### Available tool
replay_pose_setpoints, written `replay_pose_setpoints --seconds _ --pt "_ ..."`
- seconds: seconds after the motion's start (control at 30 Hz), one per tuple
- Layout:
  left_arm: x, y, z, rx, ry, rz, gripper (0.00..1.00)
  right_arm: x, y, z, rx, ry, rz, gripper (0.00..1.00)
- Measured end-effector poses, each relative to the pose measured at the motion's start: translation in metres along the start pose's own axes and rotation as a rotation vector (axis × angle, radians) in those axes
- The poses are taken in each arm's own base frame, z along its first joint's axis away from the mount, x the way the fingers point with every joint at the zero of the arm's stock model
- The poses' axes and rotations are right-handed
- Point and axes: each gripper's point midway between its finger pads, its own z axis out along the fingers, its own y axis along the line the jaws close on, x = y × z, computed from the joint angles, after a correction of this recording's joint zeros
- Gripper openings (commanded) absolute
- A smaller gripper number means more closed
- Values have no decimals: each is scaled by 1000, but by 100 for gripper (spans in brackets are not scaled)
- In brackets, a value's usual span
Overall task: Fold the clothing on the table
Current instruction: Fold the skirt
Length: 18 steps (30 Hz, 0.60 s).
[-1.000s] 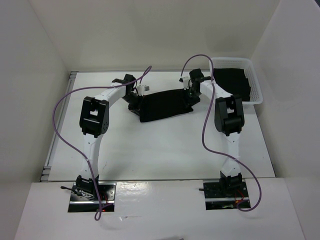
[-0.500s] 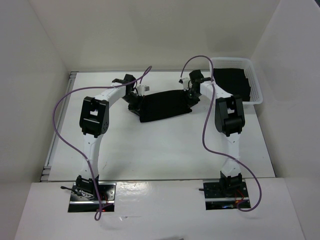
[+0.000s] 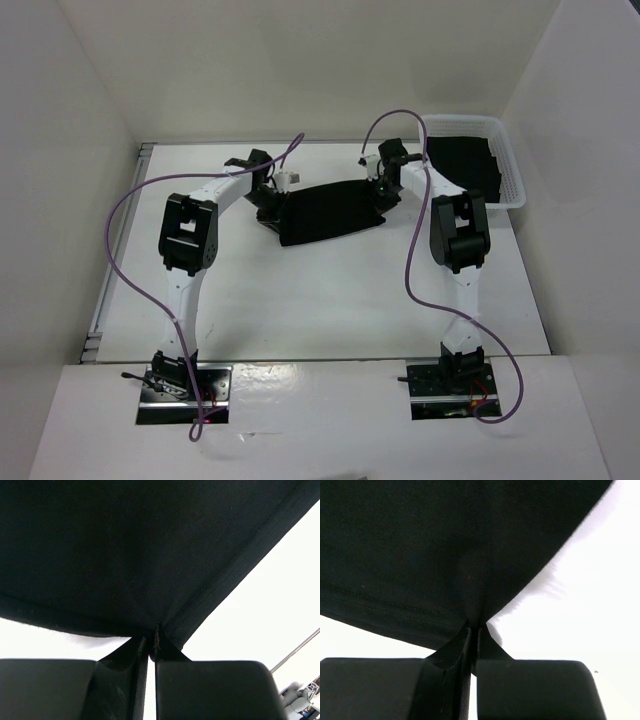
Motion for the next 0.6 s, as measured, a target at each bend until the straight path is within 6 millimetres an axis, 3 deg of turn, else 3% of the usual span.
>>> replay_pose_setpoints --seconds 0.1,0.3,0.6 --pt "1 -1 0 1 2 3 9 -8 -3 -7 17 -10 -3 0" --pt "1 -4 2 3 5 9 9 -43 -4 -31 50 -87 -20 0" --pt "1 -4 2 -1 7 9 9 -59 26 -47 90 -113 -94 0"
